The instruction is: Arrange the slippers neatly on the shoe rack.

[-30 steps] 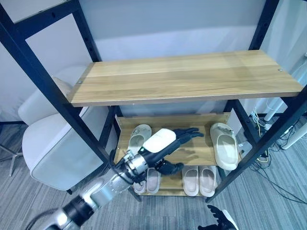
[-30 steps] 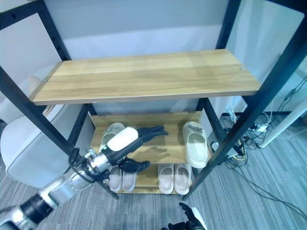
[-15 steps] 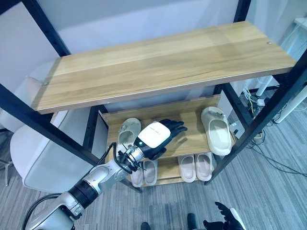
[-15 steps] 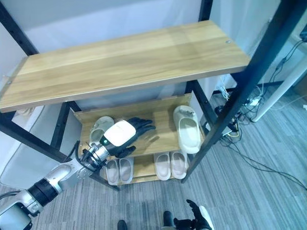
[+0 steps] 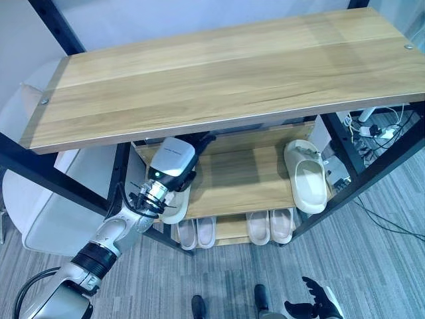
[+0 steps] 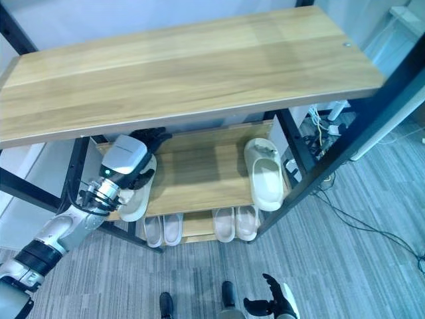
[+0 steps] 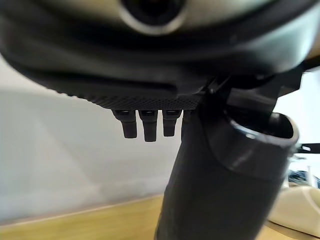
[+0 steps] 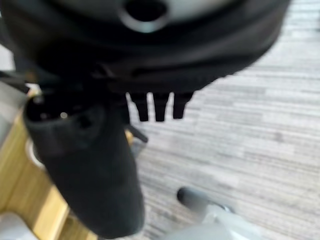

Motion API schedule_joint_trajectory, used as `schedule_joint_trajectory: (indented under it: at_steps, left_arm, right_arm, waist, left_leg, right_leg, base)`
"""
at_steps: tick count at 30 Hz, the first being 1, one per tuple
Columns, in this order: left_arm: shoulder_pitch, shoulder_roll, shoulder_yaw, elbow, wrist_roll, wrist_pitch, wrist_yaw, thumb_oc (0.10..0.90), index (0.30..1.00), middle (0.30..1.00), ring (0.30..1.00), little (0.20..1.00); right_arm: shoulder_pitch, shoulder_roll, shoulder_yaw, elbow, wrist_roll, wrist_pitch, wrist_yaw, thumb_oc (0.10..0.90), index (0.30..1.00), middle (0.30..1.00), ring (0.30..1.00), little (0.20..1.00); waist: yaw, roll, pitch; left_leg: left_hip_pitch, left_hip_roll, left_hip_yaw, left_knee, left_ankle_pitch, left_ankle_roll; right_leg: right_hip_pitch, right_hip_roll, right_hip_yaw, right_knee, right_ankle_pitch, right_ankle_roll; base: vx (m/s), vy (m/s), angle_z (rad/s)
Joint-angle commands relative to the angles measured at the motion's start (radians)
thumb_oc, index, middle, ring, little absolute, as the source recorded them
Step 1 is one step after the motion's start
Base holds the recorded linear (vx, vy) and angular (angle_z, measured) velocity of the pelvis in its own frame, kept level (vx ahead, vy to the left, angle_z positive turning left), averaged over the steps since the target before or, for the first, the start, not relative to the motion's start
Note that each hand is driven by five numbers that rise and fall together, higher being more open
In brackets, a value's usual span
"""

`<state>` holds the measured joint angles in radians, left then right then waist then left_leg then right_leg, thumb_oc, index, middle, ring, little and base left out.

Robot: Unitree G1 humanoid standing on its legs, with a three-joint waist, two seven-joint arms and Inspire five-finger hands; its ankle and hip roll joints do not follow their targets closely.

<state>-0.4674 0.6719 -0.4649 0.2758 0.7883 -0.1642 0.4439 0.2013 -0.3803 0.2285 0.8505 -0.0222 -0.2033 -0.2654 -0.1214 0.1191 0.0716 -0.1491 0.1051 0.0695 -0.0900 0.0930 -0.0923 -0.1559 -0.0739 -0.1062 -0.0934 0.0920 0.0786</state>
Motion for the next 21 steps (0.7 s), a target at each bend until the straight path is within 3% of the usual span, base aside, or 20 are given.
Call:
schedule_joint_trajectory:
  at_steps: [1,21]
  left_arm:
    - [-0.079,0.053,0.106,0.015,-0.018,0.012,0.098,0.8,0.9,0.9,0.9,0.9]
    - [-0.01,0.053,0.163,0.074,-0.053,0.03,0.08,0.8,0.9,0.9,0.9,0.9]
  right_arm:
    - [0.015,-0.014,-0.018,-0.056,-0.013,-0.053,-0.011,0.8,0.9,0.9,0.9,0.9]
    - [0.017,-0.021,-0.021,-0.036,-0.032,-0.049,-0.001,0.8,0.9,0.9,0.9,0.9]
  waist:
    - [-0.003,-0.048,-0.045]
    - [0.0,-0.075,-0.029]
  left_leg:
    - [-0.01,-0.051,0.006,0.003,-0.056,0.016]
    - [-0.023,-0.054,0.008,0.003,-0.058,0.022]
  right_leg:
    - [0.002,-0.016,0.015,0.006,-0.093,0.049]
    - [-0.009,-0.018,0.015,0.006,-0.083,0.051]
  base:
    - [0.0,0.0,0.0]
    - [0.0,0.001,0.0]
